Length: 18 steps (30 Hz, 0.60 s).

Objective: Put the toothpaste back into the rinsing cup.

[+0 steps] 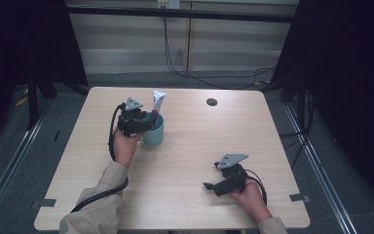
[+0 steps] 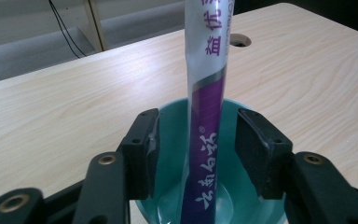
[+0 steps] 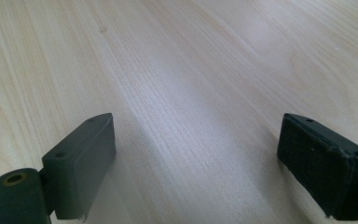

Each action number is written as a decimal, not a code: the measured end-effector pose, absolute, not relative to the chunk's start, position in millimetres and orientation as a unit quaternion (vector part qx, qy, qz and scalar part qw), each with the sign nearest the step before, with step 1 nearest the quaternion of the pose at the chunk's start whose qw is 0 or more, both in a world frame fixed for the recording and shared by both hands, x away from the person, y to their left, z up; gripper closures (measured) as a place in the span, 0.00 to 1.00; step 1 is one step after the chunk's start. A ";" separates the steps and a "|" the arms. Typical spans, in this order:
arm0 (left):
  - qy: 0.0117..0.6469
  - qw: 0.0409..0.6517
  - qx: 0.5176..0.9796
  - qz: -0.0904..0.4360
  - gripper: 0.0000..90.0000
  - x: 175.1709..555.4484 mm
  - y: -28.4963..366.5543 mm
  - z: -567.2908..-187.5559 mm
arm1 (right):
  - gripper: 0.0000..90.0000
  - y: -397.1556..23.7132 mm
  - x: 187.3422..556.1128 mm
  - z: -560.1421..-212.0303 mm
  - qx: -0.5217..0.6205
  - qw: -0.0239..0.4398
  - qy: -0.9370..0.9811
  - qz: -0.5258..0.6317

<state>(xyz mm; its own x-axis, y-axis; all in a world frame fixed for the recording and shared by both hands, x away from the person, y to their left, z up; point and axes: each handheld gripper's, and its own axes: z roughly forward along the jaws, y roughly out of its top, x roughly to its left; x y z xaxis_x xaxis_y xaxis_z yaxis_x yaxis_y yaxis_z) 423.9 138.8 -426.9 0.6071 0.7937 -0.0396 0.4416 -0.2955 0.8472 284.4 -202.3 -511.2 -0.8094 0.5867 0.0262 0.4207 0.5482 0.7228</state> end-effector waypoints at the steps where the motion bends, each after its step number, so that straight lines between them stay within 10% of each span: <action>1: 0.398 0.443 0.779 0.196 0.54 423.6 139.3 -426.1 | 0.12 -202.4 284.4 -511.1 0.289 0.110 0.873 0.378; 18: 0.401 0.439 0.784 0.177 0.35 419.8 147.9 -423.4 | 0.12 -202.3 284.4 -511.1 0.289 0.110 0.873 0.378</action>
<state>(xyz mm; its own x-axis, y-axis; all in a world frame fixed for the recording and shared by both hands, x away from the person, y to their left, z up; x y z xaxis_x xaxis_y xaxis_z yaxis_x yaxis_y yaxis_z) 419.8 147.9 -423.4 0.6155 0.7845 -0.0756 0.4741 -0.2919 0.8307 284.4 -202.3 -511.1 -0.8091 0.5871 0.0259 0.4209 0.5481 0.7228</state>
